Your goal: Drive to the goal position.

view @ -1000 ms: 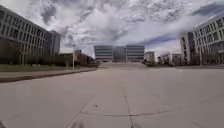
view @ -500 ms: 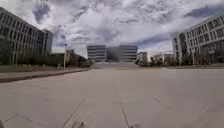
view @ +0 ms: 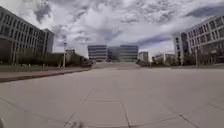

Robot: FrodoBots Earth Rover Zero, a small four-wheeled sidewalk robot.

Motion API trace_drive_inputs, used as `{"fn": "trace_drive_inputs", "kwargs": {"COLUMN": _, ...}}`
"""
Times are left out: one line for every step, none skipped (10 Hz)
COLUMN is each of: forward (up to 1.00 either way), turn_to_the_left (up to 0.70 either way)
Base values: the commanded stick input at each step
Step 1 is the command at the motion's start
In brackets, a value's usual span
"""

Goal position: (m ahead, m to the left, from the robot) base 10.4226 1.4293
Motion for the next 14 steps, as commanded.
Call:
{"fn": "trace_drive_inputs", "kwargs": {"forward": 1.00, "turn_to_the_left": 0.00}}
{"fn": "trace_drive_inputs", "kwargs": {"forward": 1.00, "turn_to_the_left": 0.00}}
{"fn": "trace_drive_inputs", "kwargs": {"forward": 1.00, "turn_to_the_left": 0.00}}
{"fn": "trace_drive_inputs", "kwargs": {"forward": 1.00, "turn_to_the_left": 0.00}}
{"fn": "trace_drive_inputs", "kwargs": {"forward": 1.00, "turn_to_the_left": 0.00}}
{"fn": "trace_drive_inputs", "kwargs": {"forward": 1.00, "turn_to_the_left": 0.00}}
{"fn": "trace_drive_inputs", "kwargs": {"forward": 1.00, "turn_to_the_left": 0.00}}
{"fn": "trace_drive_inputs", "kwargs": {"forward": 1.00, "turn_to_the_left": 0.00}}
{"fn": "trace_drive_inputs", "kwargs": {"forward": 1.00, "turn_to_the_left": 0.00}}
{"fn": "trace_drive_inputs", "kwargs": {"forward": 1.00, "turn_to_the_left": 0.00}}
{"fn": "trace_drive_inputs", "kwargs": {"forward": 1.00, "turn_to_the_left": 0.00}}
{"fn": "trace_drive_inputs", "kwargs": {"forward": 1.00, "turn_to_the_left": 0.00}}
{"fn": "trace_drive_inputs", "kwargs": {"forward": 1.00, "turn_to_the_left": 0.00}}
{"fn": "trace_drive_inputs", "kwargs": {"forward": 1.00, "turn_to_the_left": 0.00}}
